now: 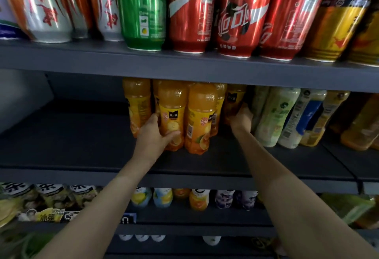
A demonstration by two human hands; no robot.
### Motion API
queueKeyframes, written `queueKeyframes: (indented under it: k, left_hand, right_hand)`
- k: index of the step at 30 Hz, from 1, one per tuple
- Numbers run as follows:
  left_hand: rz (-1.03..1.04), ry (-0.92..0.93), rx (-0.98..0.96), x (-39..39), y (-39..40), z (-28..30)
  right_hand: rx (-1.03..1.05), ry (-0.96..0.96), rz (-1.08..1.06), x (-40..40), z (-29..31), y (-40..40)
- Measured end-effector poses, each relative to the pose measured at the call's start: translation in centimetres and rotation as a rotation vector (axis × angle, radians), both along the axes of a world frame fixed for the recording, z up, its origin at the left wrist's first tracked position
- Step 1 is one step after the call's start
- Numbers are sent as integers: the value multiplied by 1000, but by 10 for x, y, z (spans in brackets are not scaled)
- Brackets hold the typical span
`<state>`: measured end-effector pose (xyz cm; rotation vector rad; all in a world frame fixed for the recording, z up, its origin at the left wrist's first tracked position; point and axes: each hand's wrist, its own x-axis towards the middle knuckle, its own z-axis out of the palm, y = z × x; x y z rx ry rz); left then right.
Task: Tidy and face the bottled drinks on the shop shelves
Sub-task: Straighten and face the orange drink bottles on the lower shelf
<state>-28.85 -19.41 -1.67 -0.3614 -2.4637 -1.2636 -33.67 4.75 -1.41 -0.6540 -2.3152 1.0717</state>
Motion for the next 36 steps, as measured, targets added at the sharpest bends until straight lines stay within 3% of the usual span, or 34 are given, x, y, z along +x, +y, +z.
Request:
queueKeyframes:
  k: [5,10,13,16,21,27,36]
  left_hand:
    - [-22,-2,29,1,0,2]
    - [-21,-9,36,3,0,2]
    - [-4,-6,29,5,1,3]
    - [-1,-15,13,8,3,5]
    - [8,-43,-20,7,3,9]
    - [12,-59,-2,7,4,7]
    - [15,-72,38,6,3,5]
  right_hand:
    - [-39,-116,25,-9,4,7]
    - [-156,381,142,69,-8,-34]
    - [-182,248,406,93,-15,-64]
    - [-98,154,481,93,-20,-74]
    - [-26,170,386,97,-20,-58]
    - [20,183,73,89,-18,-22]
    - [-64,-9,1,33,3,-12]
